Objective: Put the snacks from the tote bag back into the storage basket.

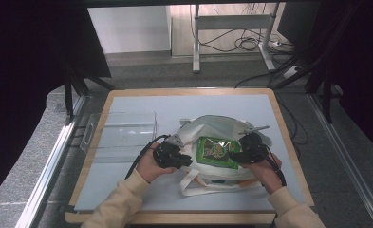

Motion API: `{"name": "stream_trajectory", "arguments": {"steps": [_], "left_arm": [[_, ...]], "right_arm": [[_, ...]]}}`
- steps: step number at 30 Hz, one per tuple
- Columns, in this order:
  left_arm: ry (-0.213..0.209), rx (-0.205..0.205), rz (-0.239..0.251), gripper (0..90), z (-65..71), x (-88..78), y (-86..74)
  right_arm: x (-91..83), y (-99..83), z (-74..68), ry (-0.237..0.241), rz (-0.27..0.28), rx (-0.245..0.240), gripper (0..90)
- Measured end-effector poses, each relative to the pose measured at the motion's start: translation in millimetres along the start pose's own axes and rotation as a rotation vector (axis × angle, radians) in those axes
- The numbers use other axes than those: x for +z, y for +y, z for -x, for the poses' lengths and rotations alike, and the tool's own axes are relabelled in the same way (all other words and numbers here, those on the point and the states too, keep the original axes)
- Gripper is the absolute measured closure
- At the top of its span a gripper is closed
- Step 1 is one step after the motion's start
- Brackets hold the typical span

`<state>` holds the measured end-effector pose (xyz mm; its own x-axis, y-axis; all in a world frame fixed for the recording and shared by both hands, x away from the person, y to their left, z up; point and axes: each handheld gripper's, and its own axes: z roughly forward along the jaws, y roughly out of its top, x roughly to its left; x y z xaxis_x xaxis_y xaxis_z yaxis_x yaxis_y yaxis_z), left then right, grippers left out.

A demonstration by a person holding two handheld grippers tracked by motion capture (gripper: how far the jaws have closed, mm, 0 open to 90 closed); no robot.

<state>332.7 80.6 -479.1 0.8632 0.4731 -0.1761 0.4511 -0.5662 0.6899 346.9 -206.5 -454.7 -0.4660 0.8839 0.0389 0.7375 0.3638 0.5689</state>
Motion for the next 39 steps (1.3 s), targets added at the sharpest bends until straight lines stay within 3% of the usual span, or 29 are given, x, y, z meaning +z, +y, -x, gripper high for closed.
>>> {"name": "stream_trajectory", "arguments": {"steps": [6, 13, 19, 26, 39], "left_arm": [[0.030, -0.001, 0.041, 54.3, 5.3, -6.7, 2.2], [0.026, -0.009, 0.095, 44.5, 3.9, -23.4, 3.4], [0.020, -0.013, 0.123, 42.0, 4.2, -30.4, 3.5], [0.018, 0.008, 0.105, 41.1, 5.9, -28.1, 3.8], [0.021, -0.001, 0.106, 41.6, 5.9, -24.5, 2.8]], "right_arm": [[4.4, 2.1, -3.5, 0.009, -0.028, 0.026, 32.3], [15.1, 12.8, -8.7, -0.002, -0.090, 0.034, 30.4], [26.4, 18.9, -9.6, -0.022, -0.148, 0.066, 31.1], [41.4, 18.9, -7.7, -0.042, -0.221, 0.114, 29.7], [56.6, 16.6, 2.5, -0.003, -0.275, 0.205, 23.8]]}}
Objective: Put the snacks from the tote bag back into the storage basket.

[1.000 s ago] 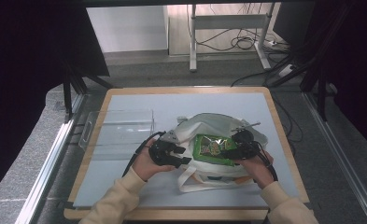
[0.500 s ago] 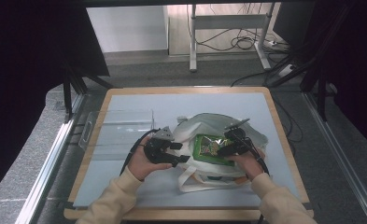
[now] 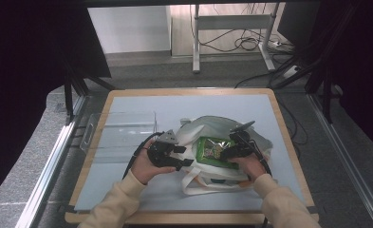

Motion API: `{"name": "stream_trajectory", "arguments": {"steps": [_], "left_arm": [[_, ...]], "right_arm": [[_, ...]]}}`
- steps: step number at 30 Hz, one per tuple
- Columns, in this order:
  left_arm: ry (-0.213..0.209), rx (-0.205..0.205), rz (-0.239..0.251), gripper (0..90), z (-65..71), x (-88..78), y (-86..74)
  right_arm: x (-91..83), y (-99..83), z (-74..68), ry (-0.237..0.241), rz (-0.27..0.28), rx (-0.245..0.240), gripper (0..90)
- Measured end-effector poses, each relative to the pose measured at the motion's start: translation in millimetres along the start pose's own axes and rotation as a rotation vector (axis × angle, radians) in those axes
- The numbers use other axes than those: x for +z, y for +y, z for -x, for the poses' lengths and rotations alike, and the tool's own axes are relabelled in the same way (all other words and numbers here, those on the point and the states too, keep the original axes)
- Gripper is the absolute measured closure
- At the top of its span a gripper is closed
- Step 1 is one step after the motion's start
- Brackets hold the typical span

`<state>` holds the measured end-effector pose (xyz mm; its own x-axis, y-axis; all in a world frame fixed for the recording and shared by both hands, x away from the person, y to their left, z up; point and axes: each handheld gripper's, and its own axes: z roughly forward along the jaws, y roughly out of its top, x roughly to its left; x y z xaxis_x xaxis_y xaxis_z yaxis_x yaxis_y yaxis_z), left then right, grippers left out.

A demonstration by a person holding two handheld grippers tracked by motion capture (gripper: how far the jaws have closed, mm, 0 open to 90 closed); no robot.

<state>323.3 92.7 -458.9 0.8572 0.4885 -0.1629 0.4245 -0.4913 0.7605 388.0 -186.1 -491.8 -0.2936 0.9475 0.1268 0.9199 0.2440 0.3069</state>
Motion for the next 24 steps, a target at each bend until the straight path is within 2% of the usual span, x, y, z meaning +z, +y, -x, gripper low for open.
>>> {"name": "stream_trajectory", "arguments": {"steps": [4, 7, 9, 14, 19, 24], "left_arm": [[0.003, -0.004, -0.001, 41.7, -0.8, -0.4, -0.5], [0.005, 0.006, -0.005, 41.7, -1.7, -1.4, -0.4], [0.006, 0.001, -0.002, 41.7, -1.1, -0.8, -0.5], [0.008, -0.005, -0.001, 41.7, -0.3, 0.2, -0.6], [0.015, 0.005, -0.001, 41.8, -0.5, 0.5, -0.6], [0.017, 0.007, -0.001, 41.8, -0.8, 0.8, -0.7]], "right_arm": [[3.1, 0.6, 5.7, 0.032, -0.014, 0.042, 21.1], [3.0, 0.1, 4.8, 0.029, -0.012, 0.034, 23.3], [2.3, -0.3, 4.4, 0.033, -0.002, 0.027, 29.9], [1.4, -0.6, 7.1, 0.097, 0.008, 0.016, 48.1], [2.3, -0.2, 11.0, 0.160, 0.011, 0.047, 62.8], [1.4, 1.8, 17.3, 0.199, -0.002, 0.080, 77.6]]}}
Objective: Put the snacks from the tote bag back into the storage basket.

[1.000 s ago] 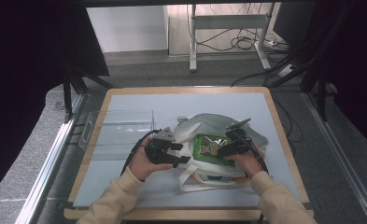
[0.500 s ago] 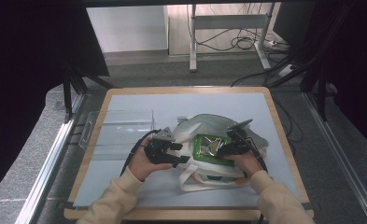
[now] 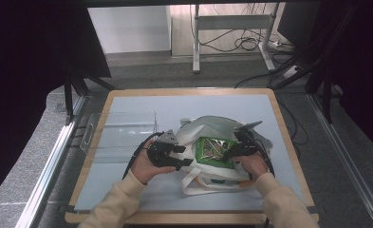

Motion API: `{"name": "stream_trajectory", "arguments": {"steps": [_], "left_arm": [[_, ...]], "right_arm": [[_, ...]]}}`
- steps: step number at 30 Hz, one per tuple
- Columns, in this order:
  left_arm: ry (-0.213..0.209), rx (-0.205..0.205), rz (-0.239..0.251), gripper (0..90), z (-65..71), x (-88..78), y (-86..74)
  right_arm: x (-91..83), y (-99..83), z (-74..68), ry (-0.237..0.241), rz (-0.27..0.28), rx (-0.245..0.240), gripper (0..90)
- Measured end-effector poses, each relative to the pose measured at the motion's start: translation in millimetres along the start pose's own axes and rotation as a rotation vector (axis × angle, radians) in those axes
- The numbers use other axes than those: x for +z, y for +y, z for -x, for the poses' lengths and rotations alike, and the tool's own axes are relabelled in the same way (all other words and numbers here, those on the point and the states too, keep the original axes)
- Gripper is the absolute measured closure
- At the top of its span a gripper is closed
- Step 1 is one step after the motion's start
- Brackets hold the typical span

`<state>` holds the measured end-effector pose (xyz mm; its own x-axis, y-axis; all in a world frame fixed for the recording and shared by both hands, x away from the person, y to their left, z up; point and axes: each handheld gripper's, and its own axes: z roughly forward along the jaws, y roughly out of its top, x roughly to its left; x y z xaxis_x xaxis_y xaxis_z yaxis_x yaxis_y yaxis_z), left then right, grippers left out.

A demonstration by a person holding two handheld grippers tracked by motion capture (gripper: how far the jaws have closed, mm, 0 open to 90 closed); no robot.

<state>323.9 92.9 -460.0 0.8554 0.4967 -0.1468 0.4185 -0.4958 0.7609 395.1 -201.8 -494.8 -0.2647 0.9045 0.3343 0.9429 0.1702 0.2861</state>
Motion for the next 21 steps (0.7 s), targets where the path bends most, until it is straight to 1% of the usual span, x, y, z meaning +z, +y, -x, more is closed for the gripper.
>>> {"name": "stream_trajectory", "arguments": {"steps": [1, 4, 6, 7, 10, 11, 15, 16, 17, 18, 21], "left_arm": [[0.000, 0.000, -0.001, 41.8, -0.1, 0.1, 0.1], [0.001, 0.000, 0.000, 41.8, 0.3, 0.9, 0.2], [0.001, 0.003, -0.003, 41.8, 0.4, 1.2, 0.1], [0.001, 0.005, -0.004, 41.8, 0.2, 1.2, 0.1], [0.002, 0.004, -0.002, 41.7, 0.0, 0.2, 0.0], [0.004, 0.012, -0.008, 41.8, -1.0, -0.7, 0.1], [0.004, 0.004, -0.004, 42.1, -0.6, 0.0, -0.1], [0.004, 0.003, -0.004, 42.1, -0.5, 0.3, -0.1], [0.004, 0.014, -0.013, 42.2, -1.1, -0.2, 0.0], [0.002, 0.019, -0.012, 42.2, -1.4, 0.2, 0.1], [0.004, 0.003, -0.009, 42.3, -0.5, 1.1, -0.3]], "right_arm": [[-0.5, 0.0, 0.2, 0.002, 0.000, 0.006, 78.7], [-1.6, -0.6, 0.4, 0.000, 0.012, -0.008, 82.2], [-2.8, -1.2, -0.6, 0.009, 0.022, -0.008, 85.2], [-2.8, -1.6, -1.1, 0.009, 0.023, -0.015, 85.6], [-4.3, -3.5, -3.8, -0.014, 0.043, -0.043, 86.2], [-5.5, -3.8, -5.4, -0.011, 0.051, -0.037, 86.3], [-14.7, -4.9, -3.5, 0.002, 0.075, -0.044, 86.6], [-16.2, -5.4, -2.5, 0.005, 0.079, -0.052, 86.7], [-18.6, -6.4, -1.7, 0.009, 0.084, -0.057, 86.7], [-20.8, -7.6, -1.3, 0.012, 0.091, -0.058, 86.7], [-28.4, -11.4, 0.8, 0.017, 0.115, -0.077, 86.7]]}}
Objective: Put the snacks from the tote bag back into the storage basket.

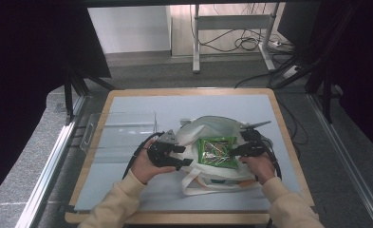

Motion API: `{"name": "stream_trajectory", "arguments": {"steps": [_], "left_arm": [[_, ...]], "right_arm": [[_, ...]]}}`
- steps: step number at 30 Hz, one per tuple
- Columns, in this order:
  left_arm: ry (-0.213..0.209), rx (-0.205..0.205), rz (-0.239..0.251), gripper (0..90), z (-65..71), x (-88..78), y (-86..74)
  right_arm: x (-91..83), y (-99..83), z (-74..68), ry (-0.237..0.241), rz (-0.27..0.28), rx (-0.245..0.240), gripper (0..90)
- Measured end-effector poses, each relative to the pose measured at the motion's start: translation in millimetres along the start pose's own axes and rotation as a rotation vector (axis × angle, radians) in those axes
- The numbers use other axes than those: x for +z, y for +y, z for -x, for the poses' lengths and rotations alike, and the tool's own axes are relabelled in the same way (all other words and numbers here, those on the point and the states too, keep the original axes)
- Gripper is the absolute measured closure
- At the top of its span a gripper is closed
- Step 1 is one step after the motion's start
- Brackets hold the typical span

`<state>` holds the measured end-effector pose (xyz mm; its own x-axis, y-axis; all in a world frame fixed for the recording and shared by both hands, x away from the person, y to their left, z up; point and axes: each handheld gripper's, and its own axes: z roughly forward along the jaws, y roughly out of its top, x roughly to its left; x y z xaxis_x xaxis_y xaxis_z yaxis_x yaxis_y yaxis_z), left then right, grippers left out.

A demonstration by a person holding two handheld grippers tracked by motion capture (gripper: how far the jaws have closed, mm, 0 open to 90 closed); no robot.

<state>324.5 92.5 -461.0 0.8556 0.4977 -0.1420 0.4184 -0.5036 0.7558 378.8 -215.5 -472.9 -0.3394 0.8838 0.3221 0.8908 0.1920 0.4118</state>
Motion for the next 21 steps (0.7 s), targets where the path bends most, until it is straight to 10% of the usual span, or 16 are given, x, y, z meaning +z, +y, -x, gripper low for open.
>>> {"name": "stream_trajectory", "arguments": {"steps": [21], "left_arm": [[-0.001, -0.004, 0.001, 42.3, -1.2, -0.4, -0.4]], "right_arm": [[-55.1, -13.4, 0.4, 0.038, 0.170, -0.120, 87.2]]}}
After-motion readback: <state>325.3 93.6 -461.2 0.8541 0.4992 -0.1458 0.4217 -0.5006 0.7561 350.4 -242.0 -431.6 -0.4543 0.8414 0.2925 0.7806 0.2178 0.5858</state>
